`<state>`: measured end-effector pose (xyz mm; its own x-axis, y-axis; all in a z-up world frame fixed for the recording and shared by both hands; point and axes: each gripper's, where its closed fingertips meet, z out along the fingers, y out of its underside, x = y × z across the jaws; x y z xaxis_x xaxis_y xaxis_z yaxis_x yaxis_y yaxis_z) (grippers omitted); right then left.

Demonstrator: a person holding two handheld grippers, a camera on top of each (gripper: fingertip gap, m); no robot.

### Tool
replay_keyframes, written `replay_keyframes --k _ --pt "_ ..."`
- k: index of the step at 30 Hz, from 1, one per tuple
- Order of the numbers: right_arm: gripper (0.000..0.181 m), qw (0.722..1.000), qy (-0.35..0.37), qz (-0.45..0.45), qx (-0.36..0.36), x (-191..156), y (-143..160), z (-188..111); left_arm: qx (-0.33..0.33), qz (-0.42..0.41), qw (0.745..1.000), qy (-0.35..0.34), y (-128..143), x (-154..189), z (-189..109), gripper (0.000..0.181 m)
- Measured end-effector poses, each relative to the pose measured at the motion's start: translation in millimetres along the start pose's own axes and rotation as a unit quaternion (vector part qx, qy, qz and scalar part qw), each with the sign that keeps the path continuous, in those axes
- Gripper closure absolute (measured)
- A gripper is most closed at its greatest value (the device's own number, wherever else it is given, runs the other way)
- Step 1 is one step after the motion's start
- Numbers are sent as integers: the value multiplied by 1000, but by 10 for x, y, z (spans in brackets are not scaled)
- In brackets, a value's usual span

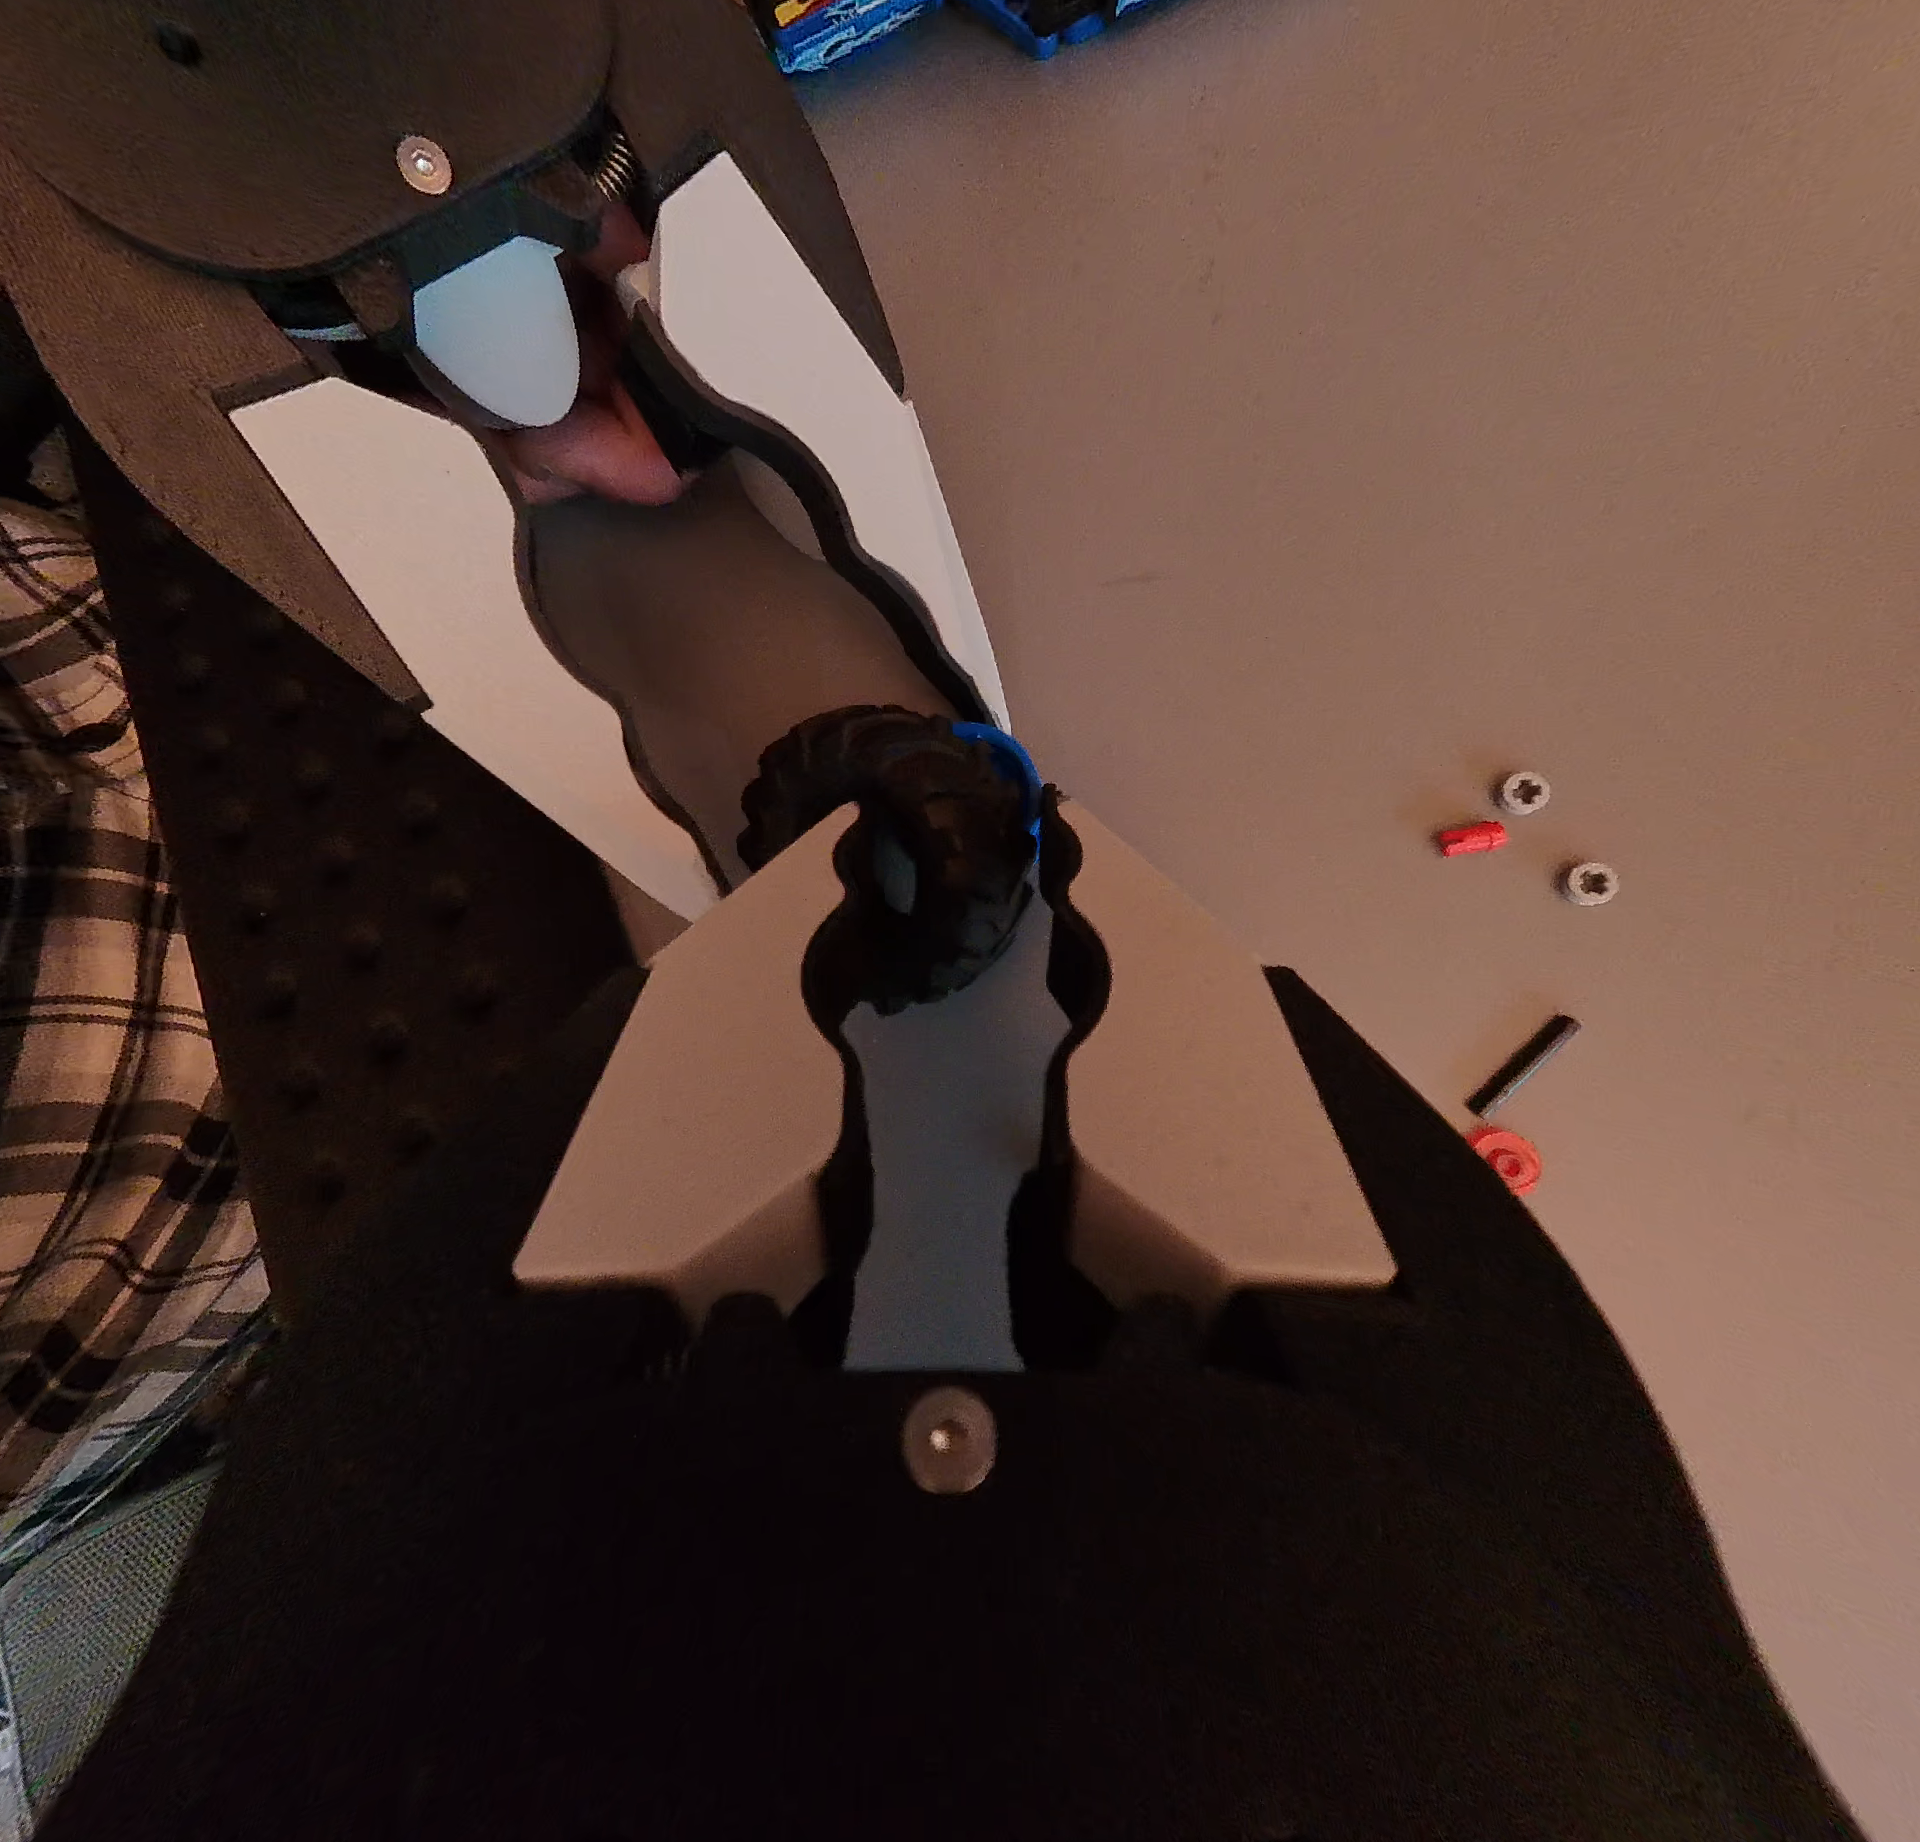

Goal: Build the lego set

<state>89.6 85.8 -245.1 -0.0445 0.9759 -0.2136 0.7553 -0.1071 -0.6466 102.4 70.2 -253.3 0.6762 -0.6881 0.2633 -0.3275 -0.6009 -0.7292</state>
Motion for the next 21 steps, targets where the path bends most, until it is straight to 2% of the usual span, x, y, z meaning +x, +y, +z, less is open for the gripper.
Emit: replay_keyframes --k 2,9,21 --pt "157 1000 2 2 2 27 -7 -17 3 10 1000 -13 -22 -51 -12 117" --pt "160 1000 2 5 18 102 -38 -37 0 3 1000 12 -84 -84 79 120" --pt "164 997 63 -10 38 277 -47 -44 -1 6 1000 4 -126 -154 125 128"
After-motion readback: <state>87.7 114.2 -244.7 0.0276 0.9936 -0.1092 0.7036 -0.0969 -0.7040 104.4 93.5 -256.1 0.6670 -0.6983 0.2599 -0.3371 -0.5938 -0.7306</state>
